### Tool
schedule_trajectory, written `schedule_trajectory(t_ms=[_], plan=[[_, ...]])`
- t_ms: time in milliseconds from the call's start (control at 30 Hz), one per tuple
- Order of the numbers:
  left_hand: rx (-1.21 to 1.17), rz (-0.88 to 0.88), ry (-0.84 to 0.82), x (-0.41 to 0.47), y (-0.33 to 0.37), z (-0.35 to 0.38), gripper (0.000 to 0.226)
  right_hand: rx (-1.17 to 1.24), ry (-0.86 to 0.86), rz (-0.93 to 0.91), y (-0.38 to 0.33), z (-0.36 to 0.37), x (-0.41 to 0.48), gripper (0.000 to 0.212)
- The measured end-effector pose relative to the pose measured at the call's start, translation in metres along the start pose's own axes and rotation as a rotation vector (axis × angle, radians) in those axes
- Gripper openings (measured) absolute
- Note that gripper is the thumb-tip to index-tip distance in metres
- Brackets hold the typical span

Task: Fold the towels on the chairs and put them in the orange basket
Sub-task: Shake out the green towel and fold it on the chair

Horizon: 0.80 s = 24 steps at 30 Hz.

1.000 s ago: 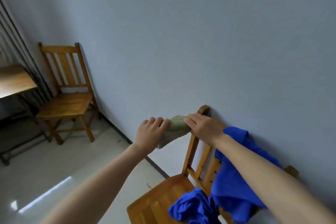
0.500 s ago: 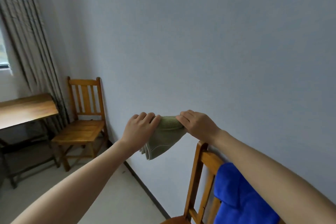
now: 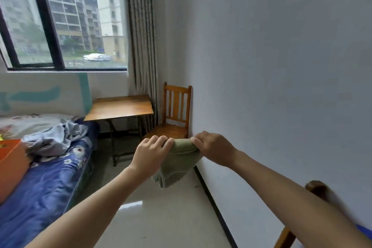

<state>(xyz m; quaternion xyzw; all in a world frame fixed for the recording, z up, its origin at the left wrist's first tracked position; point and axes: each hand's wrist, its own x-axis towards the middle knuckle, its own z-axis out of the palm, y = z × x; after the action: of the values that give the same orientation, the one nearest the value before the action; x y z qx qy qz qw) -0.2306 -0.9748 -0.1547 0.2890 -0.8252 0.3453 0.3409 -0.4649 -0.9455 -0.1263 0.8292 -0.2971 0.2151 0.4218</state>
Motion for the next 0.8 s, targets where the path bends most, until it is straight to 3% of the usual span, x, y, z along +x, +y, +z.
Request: schedule_trajectory(t_ms=[167,300,567,800], plan=[[0.109,-0.069,-0.069,-0.09,-0.08,-0.044,0.055,0.138,0.079,-0.117,-0.076,0.046,0.091,0.022],[0.213,-0.111,-0.107,-0.148,-0.143,-0.087,0.028,0.214,0.089,-0.155,-0.139,0.079,0.16,0.037],[0.363,-0.232,-0.179,-0.242,-0.216,-0.154,0.024,0.323,0.147,-0.26,-0.236,0.113,0.272,0.019],[0.375,-0.335,-0.231,-0.278,-0.261,-0.143,0.024,0.383,0.209,-0.323,-0.263,0.159,0.323,0.018]])
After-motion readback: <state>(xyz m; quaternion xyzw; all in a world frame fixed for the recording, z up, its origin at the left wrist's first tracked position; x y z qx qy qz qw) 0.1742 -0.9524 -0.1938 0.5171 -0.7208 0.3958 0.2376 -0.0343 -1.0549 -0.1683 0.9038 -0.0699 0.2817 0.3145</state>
